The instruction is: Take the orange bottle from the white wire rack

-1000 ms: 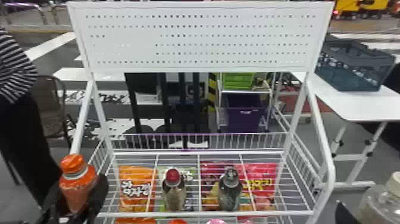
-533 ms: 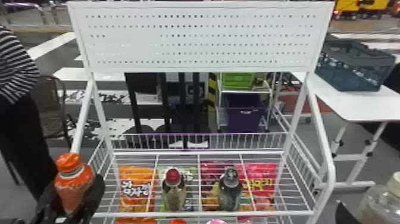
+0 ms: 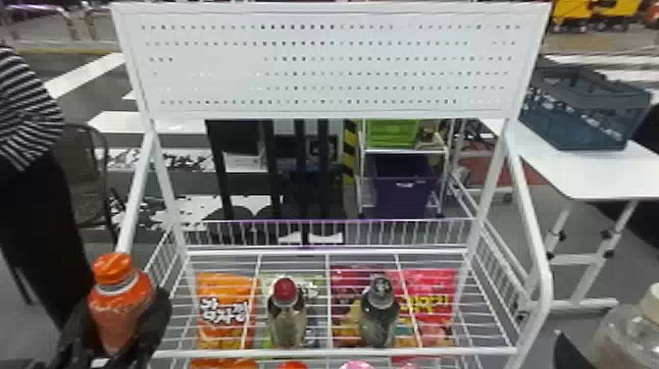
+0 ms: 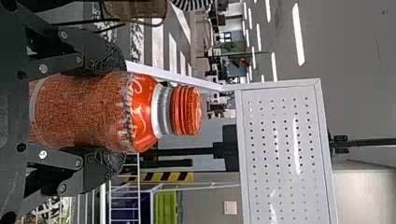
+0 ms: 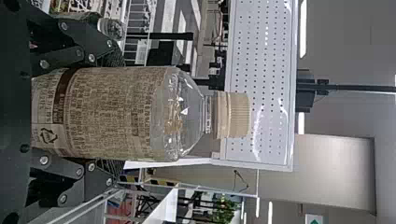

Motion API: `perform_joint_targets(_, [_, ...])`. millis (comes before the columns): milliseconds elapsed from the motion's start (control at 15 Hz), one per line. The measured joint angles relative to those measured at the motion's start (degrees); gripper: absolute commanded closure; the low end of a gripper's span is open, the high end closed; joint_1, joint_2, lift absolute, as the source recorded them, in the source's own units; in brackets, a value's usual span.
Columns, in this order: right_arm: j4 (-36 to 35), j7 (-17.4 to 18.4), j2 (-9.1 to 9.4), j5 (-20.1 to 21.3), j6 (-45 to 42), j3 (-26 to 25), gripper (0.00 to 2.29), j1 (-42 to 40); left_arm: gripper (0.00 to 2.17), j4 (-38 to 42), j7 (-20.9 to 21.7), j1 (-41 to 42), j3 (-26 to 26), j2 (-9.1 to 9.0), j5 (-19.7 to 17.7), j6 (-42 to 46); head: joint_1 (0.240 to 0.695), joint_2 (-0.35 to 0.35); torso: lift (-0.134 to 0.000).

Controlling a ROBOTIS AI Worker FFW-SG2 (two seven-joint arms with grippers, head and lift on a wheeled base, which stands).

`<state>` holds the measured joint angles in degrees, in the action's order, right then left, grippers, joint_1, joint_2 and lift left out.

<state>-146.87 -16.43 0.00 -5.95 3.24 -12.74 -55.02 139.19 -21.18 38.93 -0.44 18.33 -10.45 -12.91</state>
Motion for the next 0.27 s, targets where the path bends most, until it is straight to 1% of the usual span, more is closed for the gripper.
perform_joint_targets(267, [0.00, 0.00, 0.00, -0.12, -0.16, -0.06, 1.17, 0.00, 1.97, 0.21, -0.19, 0.04, 0.00, -0.10, 0.53, -0.06, 0.499, 0.000, 0.000])
